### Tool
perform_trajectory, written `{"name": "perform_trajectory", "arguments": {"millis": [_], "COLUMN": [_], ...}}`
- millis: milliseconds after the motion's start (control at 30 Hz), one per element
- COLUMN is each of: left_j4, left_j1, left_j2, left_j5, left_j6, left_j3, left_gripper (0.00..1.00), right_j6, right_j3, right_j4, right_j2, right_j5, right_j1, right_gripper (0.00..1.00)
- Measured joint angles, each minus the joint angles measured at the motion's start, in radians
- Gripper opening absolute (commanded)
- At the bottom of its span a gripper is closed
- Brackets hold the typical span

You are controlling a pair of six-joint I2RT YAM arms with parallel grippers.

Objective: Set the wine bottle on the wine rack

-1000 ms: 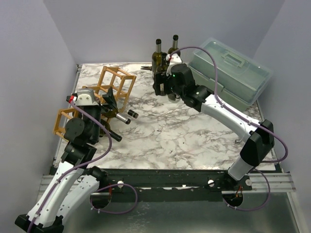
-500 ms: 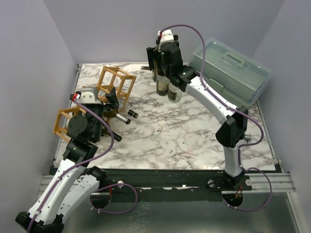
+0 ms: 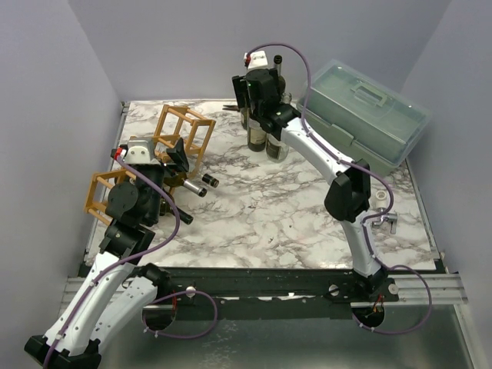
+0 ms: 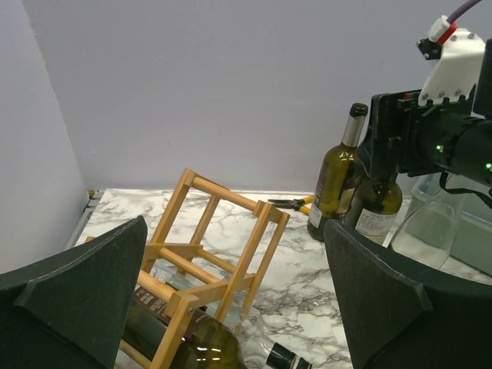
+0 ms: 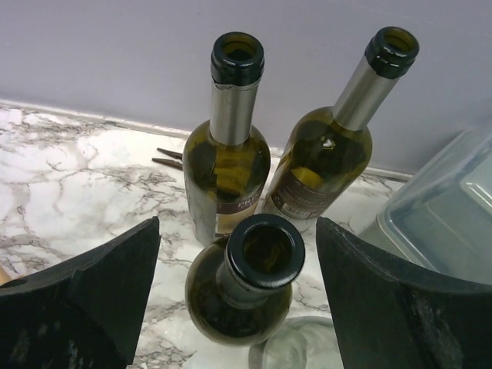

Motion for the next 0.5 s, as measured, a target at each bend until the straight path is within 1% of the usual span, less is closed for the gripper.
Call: {"name": "perform_trajectory", "arguments": {"millis": [100,200,233,267,400,500], "left_j4": [0.000,0.000,0.000,0.000,0.000,0.000], "left_j1": [0.000,0.000,0.000,0.000,0.000,0.000], "left_j2": [0.001,0.002,0.003,0.005,0.012,0.020], "left_j5": [0.003,0.006,0.007,0.008,0.010,0.013], "left_j6": [0.000,-0.001,-0.001,-0.001,-0.001,-0.002], "left_j3": [0.000,0.000,0.000,0.000,0.000,0.000], "left_gripper": [0.98,0.98,0.98,0.98,0.98,0.99], "right_j6": [0.001,0.000,0.000,-0.002,-0.006,0.007], "right_j3": [0.023,0.028,0.028,0.028,0.028,0.026], "right_j4": [0.006,0.016,0.019,0.022,0.026,0.045], "right_j2": [0.039,0.065,0.072,0.077,0.082,0.082], "right_j5": [0.002,0.001,0.001,0.000,-0.018,-0.061], "right_j1": [-0.009,-0.016,-0.018,-0.019,-0.019,-0.021], "right_gripper": [0.72,0.64,0.59,0.52,0.29,0.19]}}
